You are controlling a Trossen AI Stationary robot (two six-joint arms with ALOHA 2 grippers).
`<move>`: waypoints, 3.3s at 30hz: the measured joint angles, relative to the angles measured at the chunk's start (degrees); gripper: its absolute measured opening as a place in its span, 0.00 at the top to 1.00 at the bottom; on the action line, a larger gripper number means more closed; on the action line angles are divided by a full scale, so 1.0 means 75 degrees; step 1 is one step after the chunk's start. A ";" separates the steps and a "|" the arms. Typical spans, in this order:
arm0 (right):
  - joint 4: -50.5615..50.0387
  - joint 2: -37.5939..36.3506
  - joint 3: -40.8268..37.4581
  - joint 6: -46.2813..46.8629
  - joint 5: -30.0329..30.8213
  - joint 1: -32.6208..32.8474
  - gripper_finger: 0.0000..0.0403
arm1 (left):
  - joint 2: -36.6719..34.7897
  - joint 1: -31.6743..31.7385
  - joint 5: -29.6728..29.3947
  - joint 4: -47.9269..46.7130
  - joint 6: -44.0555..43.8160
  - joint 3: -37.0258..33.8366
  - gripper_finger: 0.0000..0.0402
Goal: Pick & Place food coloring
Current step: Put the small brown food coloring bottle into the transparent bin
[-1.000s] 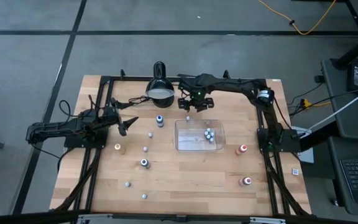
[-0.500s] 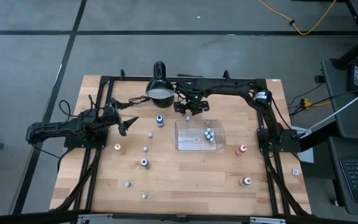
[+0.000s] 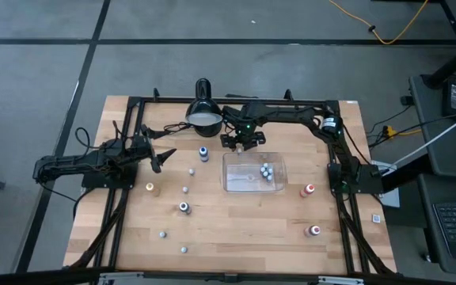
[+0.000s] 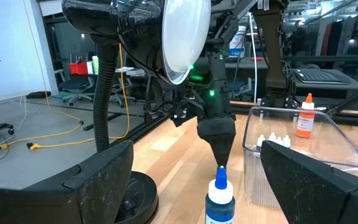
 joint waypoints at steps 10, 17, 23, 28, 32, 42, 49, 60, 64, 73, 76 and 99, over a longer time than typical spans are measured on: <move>-0.0105 0.0000 0.0000 -0.0012 0.0000 0.0044 0.50 | 0.0000 -0.0002 0.0000 0.0000 0.0001 0.0000 0.14; -0.0137 0.0000 0.0000 -0.0026 0.0000 0.0070 0.56 | 0.0000 0.0000 0.0000 0.0000 0.0000 0.0000 0.13; -0.0134 0.0000 0.0000 -0.0038 0.0106 0.0070 0.58 | 0.0003 0.0000 0.0000 0.0000 0.0000 0.0000 0.13; -0.0119 0.0026 0.0000 -0.0116 0.0204 0.0072 0.58 | 0.0002 -0.0001 0.0000 0.0000 0.0001 -0.0002 0.13; -0.0079 0.0145 -0.0003 -0.0158 0.0213 0.0106 0.58 | 0.0002 -0.0001 0.0000 0.0000 0.0001 -0.0003 0.13; -0.0046 0.0242 -0.0003 -0.0338 0.0405 0.0178 0.58 | 0.0000 -0.0001 0.0000 0.0000 0.0001 0.0000 0.13; -0.0014 0.0242 -0.0003 -0.0376 0.0551 0.0178 0.58 | 0.0003 -0.0003 0.0000 0.0000 0.0000 -0.0001 0.14; 0.0104 0.0242 -0.0003 -0.0546 0.0560 0.0178 0.58 | 0.0003 0.0000 0.0000 0.0000 0.0000 0.0000 0.13; 0.0105 0.0242 -0.0003 -0.0548 0.0614 0.0178 0.58 | 0.0003 0.0000 0.0000 0.0000 0.0001 0.0000 0.14; 0.0105 0.0242 -0.0003 -0.0548 0.0618 0.0178 0.59 | 0.0001 -0.0001 -0.0001 0.0000 0.0002 0.0000 0.13; 0.0105 0.0242 -0.0003 -0.0548 0.0621 0.0178 0.61 | 0.0002 -0.0001 0.0000 0.0000 0.0001 -0.0003 0.14; -0.1359 0.0006 0.0340 -0.1127 0.1611 0.0091 0.82 | 0.0003 0.0000 -0.0002 0.0000 0.0000 0.0000 0.14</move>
